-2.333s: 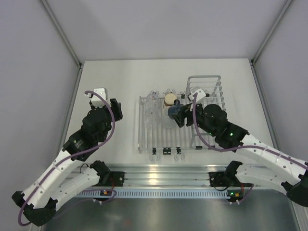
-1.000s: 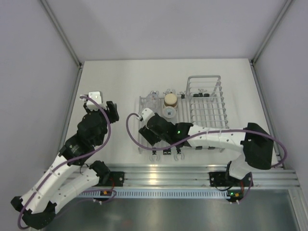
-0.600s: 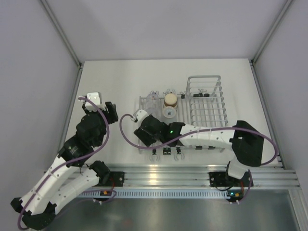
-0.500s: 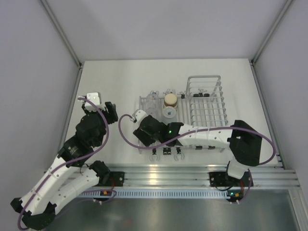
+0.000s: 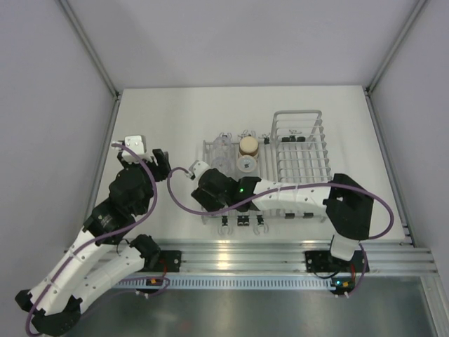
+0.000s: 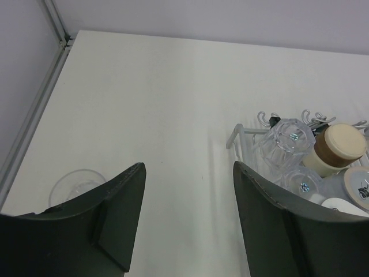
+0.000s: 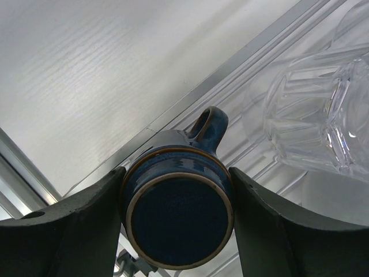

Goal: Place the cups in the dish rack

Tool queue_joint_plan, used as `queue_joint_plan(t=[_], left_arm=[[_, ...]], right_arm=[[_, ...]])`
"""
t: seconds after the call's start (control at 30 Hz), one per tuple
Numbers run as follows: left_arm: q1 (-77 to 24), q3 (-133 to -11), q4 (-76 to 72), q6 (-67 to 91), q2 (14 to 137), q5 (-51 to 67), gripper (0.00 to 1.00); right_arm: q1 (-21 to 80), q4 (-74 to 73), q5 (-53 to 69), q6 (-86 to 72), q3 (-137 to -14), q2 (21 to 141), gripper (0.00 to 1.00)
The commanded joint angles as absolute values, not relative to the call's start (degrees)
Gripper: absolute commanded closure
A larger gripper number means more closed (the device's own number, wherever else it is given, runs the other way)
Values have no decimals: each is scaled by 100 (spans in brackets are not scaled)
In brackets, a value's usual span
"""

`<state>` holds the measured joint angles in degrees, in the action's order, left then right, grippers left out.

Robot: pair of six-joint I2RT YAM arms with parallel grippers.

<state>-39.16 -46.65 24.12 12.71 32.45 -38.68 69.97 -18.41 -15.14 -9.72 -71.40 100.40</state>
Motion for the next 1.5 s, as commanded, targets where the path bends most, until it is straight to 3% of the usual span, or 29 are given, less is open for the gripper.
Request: queue_joint_plan(t=[0.0,0.07,0.37,0.8,0.87,1.47], left_arm=[[-3929,-4649,2391,1248,3208,-3946,32],[-3929,-4649,2391,1257,3199,-3938,32],[-3929,-4649,2391,1266,3199,-3929,31],[-3929,-4649,2399,1266,3208,-3937,30],[-3929,-4649,2399,1266,3225,-3929,30],[-3929,-4641,2408,1248,3217,-4052,30]], right_arm=[[7093,-1740,-1521,-1107,-7523,10099,71],[7093,-1758,-1512,-1125,-7515,10116,60],[7093,-1749,-1564,-1143,-7401,9967,35],[7093,-1670,-1617,-1143,-7198,9694,26],[7093,-1687,-1635,-1151,-7172,9677,21],[7093,-1178,-1776,-1248,-6425,8518,18]])
